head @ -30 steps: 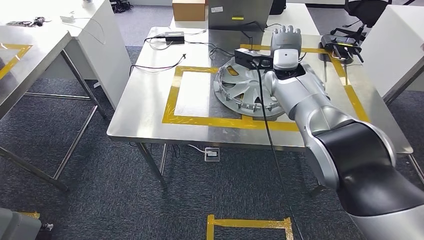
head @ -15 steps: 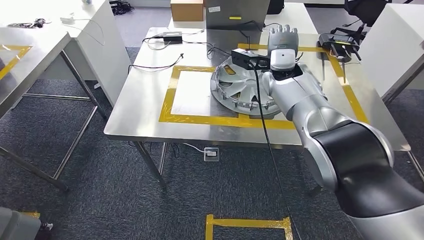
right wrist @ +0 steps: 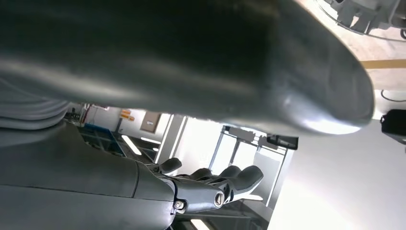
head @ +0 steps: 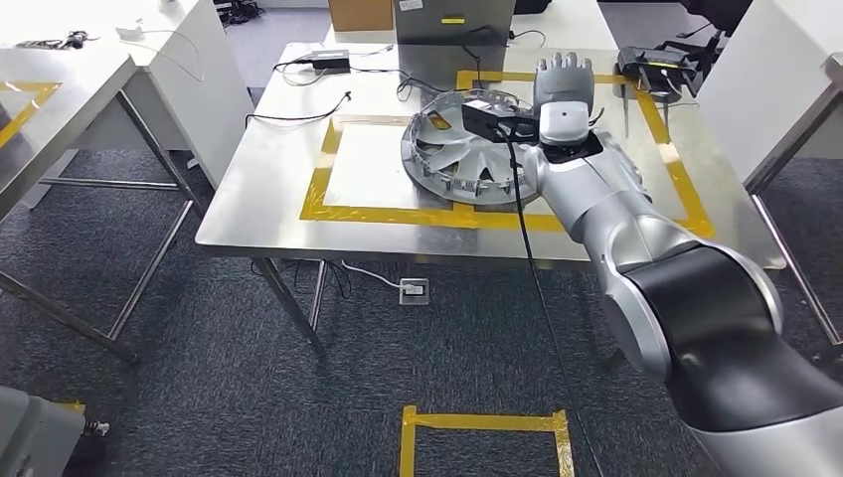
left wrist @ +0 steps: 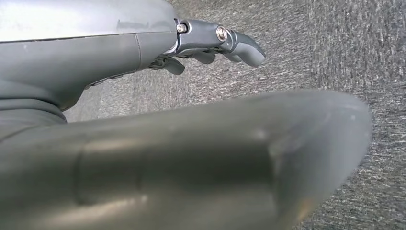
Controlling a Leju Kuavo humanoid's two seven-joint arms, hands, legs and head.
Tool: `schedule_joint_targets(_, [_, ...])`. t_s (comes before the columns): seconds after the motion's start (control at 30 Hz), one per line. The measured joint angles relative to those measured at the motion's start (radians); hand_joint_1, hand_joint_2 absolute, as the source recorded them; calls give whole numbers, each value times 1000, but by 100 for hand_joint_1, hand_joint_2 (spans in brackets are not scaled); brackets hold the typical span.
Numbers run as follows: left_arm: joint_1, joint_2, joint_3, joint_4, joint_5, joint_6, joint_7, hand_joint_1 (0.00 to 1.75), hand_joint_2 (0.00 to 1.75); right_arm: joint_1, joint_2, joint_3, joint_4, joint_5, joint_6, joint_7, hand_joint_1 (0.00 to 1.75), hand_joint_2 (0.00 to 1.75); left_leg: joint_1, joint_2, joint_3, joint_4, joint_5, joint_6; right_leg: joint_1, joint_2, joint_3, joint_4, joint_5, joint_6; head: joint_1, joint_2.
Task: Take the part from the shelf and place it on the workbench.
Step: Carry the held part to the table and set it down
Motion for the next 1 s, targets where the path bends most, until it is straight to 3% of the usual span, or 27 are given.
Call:
schedule_joint_targets(0.03, [0,1,-1,0,-2,0,0,0,0,0,0,0,-1,1,-7,-6,0,0,-4,0,16,-28,-4,5,-1,-1,-1,-1,6,6,-1,0])
schedule_joint_targets(0.1, [0,1,-5,-1,-4,2,0,0,0,1,-1,-1,-3,0,-24,-24,0,0,-8,-1,14,-39,7,16,-2,-2,-1,-8,20,20,-2,0])
schedule_joint_targets(0.17, [0,1,-8,-1,-5,3,-2,0,0,1,-1,-5,-4,-3,-39,-38,0,0,-3,3,5,-51,27,31,-2,-2,-13,4,4,30,-2,0])
schedule_joint_targets(0.2, [0,0,-8,-1,-5,4,-4,0,0,1,-1,-8,-5,-4,-44,-44,0,0,0,5,-3,-56,39,38,-2,-2,-27,37,-30,34,0,0])
schedule_joint_targets(0.27, [1,0,-9,-1,-5,6,-8,0,0,3,-1,-13,-5,-3,-49,-54,0,0,1,6,-28,-57,61,46,-3,-4,-64,158,-126,40,2,0])
schedule_joint_targets(0.3, [1,0,-9,-1,-4,6,-10,0,0,6,0,-14,-5,-1,-51,-60,0,0,0,6,-43,-56,72,48,-3,-4,-79,222,-161,42,3,0])
schedule_joint_targets(0.33, [2,0,-9,-1,-3,6,-11,0,0,10,0,-15,-5,1,-52,-65,0,0,0,6,-56,-55,81,48,-3,-4,-84,265,-174,43,3,0])
schedule_joint_targets(0.37, [2,0,-9,-1,-2,6,-13,0,0,14,1,-16,-5,3,-54,-70,0,0,0,6,-71,-53,92,47,-2,-4,-72,275,-165,43,3,0])
schedule_joint_targets(0.4, [3,0,-9,-1,-1,6,-15,0,0,17,2,-16,-5,4,-57,-75,0,0,-1,6,-85,-50,101,46,-2,-4,-43,251,-142,41,3,0])
schedule_joint_targets(0.47, [3,0,-9,-1,-1,6,-21,0,0,18,5,-16,-10,6,-66,-82,0,0,-1,5,-111,-44,119,40,1,-4,57,121,-111,33,3,0])
schedule_joint_targets(0.53, [4,-1,-9,-1,-1,6,-26,0,0,15,10,-16,-20,7,-73,-86,0,0,-2,5,-122,-43,136,29,7,-3,126,15,-117,21,3,0])
schedule_joint_targets(0.57, [5,-1,-9,-1,-1,6,-27,0,0,13,11,-16,-23,7,-76,-87,0,0,-1,5,-124,-45,145,22,10,-3,134,-6,-123,15,3,0])
schedule_joint_targets(0.63, [8,0,-9,-1,-1,6,-28,0,0,10,13,-16,-26,8,-79,-89,0,0,0,3,-125,-51,159,9,9,-4,126,-13,-106,3,6,0])
schedule_joint_targets(0.67, [11,0,-9,0,-1,5,-28,0,0,10,15,-16,-26,8,-79,-92,0,0,0,2,-132,-44,149,5,6,-6,120,-16,-94,-4,5,0])
schedule_joint_targets(0.73, [16,1,-9,0,0,4,-29,0,0,7,19,-16,-27,7,-80,-98,0,0,2,2,-156,24,72,-3,1,-9,100,-24,-67,-15,2,0])
schedule_joint_targets(0.8, [18,2,-9,1,1,3,-29,0,0,5,21,-16,-29,5,-81,-104,0,0,5,2,-185,152,-22,-12,0,-9,71,-24,-43,-18,-1,0])
schedule_joint_targets(0.83, [18,4,-9,1,4,3,-29,0,0,5,21,-16,-30,4,-81,-108,0,0,6,3,-190,206,-41,-16,-1,-9,56,-24,-32,-16,-1,0])
schedule_joint_targets(0.87, [18,5,-9,1,8,3,-29,0,0,5,21,-17,-30,4,-80,-110,0,0,8,3,-183,236,-38,-18,-1,-9,42,-23,-20,-14,-1,0])
schedule_joint_targets(0.9, [18,6,-9,1,13,4,-29,0,0,5,21,-17,-30,4,-78,-112,0,0,9,3,-159,230,-18,-21,-3,-10,27,-21,-9,-10,-1,0])
schedule_joint_targets(0.93, [18,6,-9,1,19,4,-29,0,0,4,21,-17,-30,5,-76,-112,0,0,12,3,-118,190,5,-22,-4,-10,13,-18,0,-6,-1,0])
schedule_joint_targets(1.0, [18,8,-9,0,26,5,-32,0,0,0,20,-17,-34,8,-73,-107,0,0,14,1,-18,60,1,-24,-5,-11,-10,-10,17,7,-1,0])
